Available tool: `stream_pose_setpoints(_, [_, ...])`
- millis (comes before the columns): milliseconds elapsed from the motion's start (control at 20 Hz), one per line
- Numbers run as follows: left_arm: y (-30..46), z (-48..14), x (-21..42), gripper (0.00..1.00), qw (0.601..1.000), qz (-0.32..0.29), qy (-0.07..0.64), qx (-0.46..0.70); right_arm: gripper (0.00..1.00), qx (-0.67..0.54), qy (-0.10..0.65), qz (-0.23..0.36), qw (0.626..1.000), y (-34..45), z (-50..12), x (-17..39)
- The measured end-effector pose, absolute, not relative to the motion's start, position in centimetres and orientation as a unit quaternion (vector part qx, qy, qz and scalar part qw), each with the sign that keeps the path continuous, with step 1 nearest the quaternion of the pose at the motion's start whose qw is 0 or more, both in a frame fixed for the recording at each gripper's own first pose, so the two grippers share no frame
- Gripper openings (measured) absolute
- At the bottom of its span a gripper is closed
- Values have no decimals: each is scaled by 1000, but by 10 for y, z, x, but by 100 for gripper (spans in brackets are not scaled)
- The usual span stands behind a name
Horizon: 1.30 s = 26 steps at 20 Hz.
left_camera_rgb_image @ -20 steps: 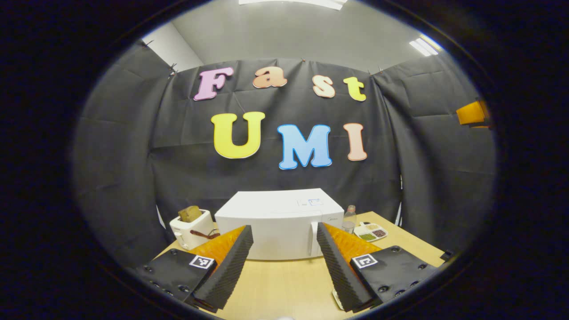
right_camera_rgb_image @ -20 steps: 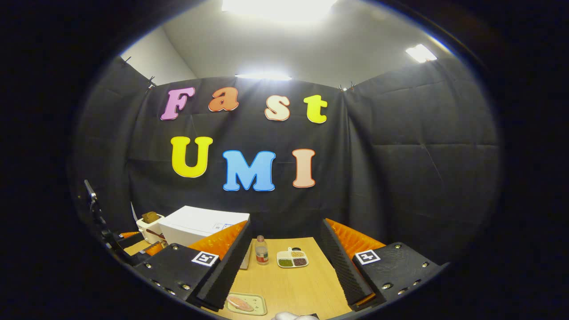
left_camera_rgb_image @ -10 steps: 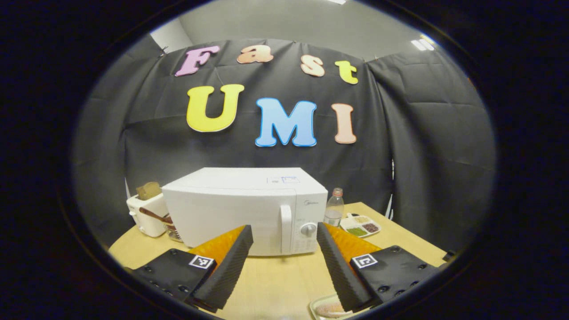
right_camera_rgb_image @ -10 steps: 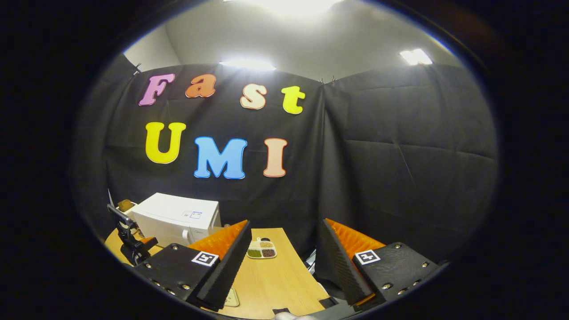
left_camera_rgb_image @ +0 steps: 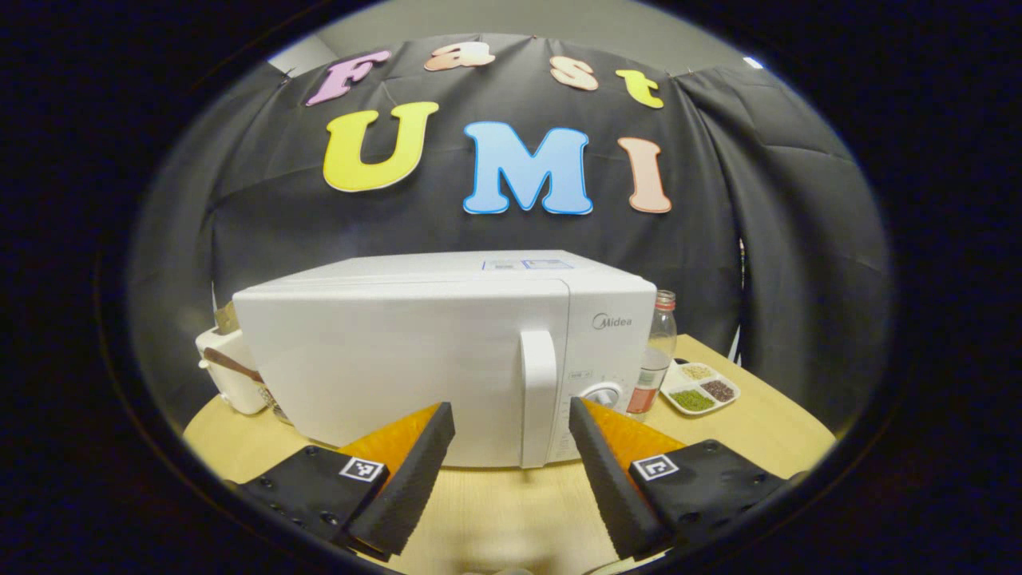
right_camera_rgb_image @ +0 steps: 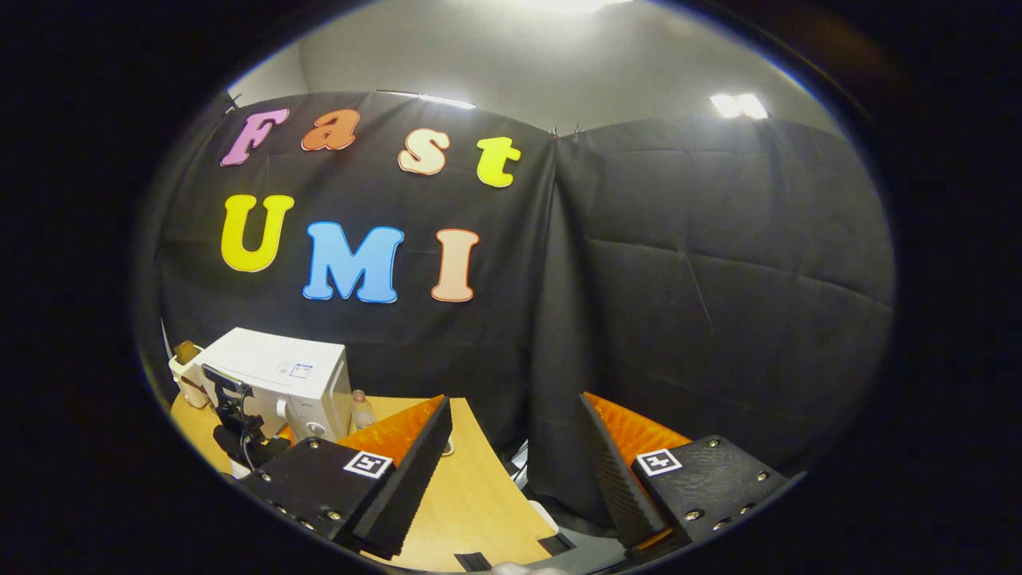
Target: Open the microwave oven with the left hand, put the food in, and close the microwave oven.
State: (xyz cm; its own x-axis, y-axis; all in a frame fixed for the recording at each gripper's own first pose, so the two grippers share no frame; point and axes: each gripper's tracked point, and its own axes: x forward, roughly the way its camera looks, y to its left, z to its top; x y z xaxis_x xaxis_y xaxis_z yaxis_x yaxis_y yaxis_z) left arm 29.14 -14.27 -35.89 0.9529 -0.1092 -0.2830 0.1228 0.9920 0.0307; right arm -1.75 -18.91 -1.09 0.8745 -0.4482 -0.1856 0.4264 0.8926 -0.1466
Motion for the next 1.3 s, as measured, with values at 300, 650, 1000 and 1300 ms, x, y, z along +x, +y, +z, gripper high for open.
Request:
stream_pose_setpoints(300, [-161, -365, 307, 94, 988, -65, 137, 30, 95, -58, 119, -227, 965, -192, -19, -11])
stream_pose_setpoints(650, [-161, -367, 321, 94, 989, -58, 132, 39, 95, -56, 131, -228, 963, -195, -30, -13])
stream_pose_setpoints(1000, [-164, -371, 330, 48, 988, -59, 133, 42, 95, -60, 135, -226, 963, -196, -34, -14])
stream_pose_setpoints(1300, [-163, -371, 329, 27, 989, -71, 130, 24, 95, -54, 143, -220, 964, -195, -40, -14])
